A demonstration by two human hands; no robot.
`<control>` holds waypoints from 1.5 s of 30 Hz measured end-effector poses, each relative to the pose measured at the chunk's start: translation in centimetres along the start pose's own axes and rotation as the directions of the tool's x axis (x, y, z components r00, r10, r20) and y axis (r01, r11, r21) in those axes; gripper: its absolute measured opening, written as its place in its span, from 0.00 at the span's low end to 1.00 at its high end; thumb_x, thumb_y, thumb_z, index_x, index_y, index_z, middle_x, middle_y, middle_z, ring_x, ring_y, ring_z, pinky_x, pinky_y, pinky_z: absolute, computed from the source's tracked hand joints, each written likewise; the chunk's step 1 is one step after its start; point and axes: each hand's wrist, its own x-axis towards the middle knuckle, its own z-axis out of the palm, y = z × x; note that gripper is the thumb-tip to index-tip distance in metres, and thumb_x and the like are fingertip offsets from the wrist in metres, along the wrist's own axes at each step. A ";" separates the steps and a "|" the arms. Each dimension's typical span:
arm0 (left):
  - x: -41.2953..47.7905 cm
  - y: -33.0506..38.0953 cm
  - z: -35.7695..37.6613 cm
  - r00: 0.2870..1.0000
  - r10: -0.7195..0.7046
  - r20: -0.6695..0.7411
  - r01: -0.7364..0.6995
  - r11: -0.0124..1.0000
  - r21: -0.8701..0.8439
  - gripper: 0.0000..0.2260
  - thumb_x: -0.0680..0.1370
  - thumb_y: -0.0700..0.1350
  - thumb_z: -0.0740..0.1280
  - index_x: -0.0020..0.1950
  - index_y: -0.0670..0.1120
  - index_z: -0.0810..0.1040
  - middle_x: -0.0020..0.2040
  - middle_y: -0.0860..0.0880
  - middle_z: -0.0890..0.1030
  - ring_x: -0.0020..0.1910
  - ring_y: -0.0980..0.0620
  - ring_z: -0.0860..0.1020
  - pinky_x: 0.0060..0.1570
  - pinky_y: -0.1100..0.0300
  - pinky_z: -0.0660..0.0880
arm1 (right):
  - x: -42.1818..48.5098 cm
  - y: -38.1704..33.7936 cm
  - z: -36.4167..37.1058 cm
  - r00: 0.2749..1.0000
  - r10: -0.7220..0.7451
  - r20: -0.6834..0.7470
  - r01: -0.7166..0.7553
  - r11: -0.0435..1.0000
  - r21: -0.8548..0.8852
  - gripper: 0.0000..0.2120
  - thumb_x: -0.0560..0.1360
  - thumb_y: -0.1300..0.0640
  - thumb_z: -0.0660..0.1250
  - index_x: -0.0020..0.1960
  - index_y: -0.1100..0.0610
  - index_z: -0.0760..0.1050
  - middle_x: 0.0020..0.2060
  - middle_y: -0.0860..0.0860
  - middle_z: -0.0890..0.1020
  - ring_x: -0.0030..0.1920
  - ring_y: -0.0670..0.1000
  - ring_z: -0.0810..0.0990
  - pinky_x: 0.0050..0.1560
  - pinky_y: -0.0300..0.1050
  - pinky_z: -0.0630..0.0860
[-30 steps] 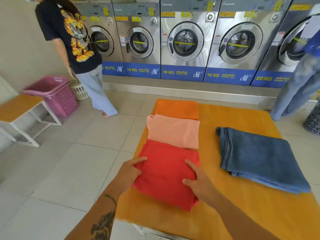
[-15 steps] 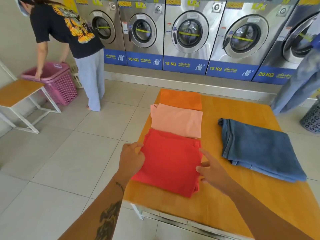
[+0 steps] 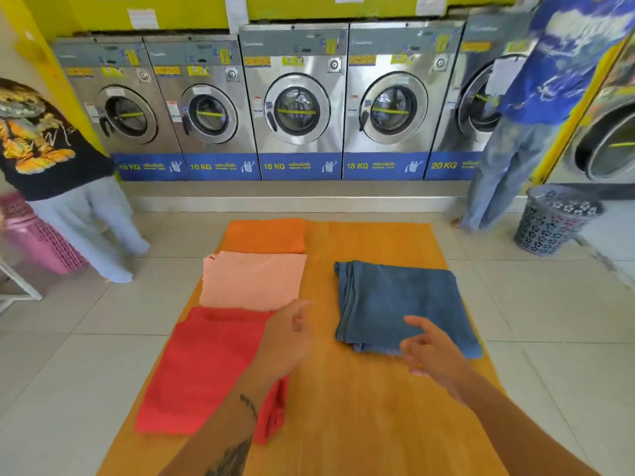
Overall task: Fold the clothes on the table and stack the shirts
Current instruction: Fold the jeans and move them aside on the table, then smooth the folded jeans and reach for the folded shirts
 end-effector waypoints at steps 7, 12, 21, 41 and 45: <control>0.7 4.1 9.7 0.995 -0.097 0.009 0.097 0.995 -0.017 0.19 0.78 0.36 0.60 0.65 0.52 0.77 0.58 0.51 0.77 0.43 0.57 0.77 0.31 0.69 0.70 | 1.5 2.7 -10.0 0.994 -0.022 -0.109 0.021 1.000 -0.018 0.23 0.76 0.59 0.67 0.70 0.50 0.68 0.40 0.55 0.77 0.44 0.52 0.79 0.50 0.50 0.78; 0.9 6.2 12.7 0.985 -0.166 -0.040 0.165 0.986 -0.022 0.19 0.79 0.39 0.62 0.69 0.50 0.74 0.66 0.49 0.73 0.53 0.58 0.77 0.37 0.71 0.70 | 3.6 3.0 -13.7 0.991 0.025 -0.133 -0.028 0.999 -0.024 0.23 0.76 0.55 0.68 0.70 0.48 0.68 0.51 0.56 0.80 0.50 0.52 0.80 0.49 0.49 0.76; 5.4 4.2 13.7 0.961 -0.260 -0.091 0.272 0.946 0.177 0.29 0.74 0.50 0.68 0.74 0.58 0.64 0.74 0.49 0.63 0.68 0.46 0.69 0.63 0.46 0.72 | 7.8 3.5 -13.2 0.993 0.090 -0.071 -0.079 0.987 0.138 0.28 0.76 0.56 0.69 0.72 0.43 0.65 0.51 0.52 0.82 0.51 0.51 0.83 0.49 0.52 0.80; 25.1 2.7 13.1 0.997 -0.041 0.062 0.048 0.991 -0.123 0.35 0.72 0.46 0.73 0.76 0.59 0.63 0.73 0.57 0.68 0.71 0.57 0.67 0.70 0.54 0.67 | 27.6 -5.5 -9.7 0.957 -0.157 -0.245 0.120 0.980 -0.158 0.34 0.70 0.61 0.72 0.70 0.39 0.66 0.62 0.46 0.73 0.57 0.52 0.75 0.50 0.46 0.73; 28.9 2.3 13.8 0.987 -0.063 0.146 0.071 0.996 -0.049 0.38 0.71 0.47 0.73 0.78 0.58 0.59 0.74 0.54 0.65 0.72 0.54 0.65 0.68 0.58 0.67 | 32.8 -6.3 -11.1 0.958 -0.139 -0.251 0.063 0.955 -0.290 0.32 0.69 0.60 0.73 0.69 0.43 0.68 0.63 0.51 0.75 0.55 0.52 0.75 0.52 0.47 0.73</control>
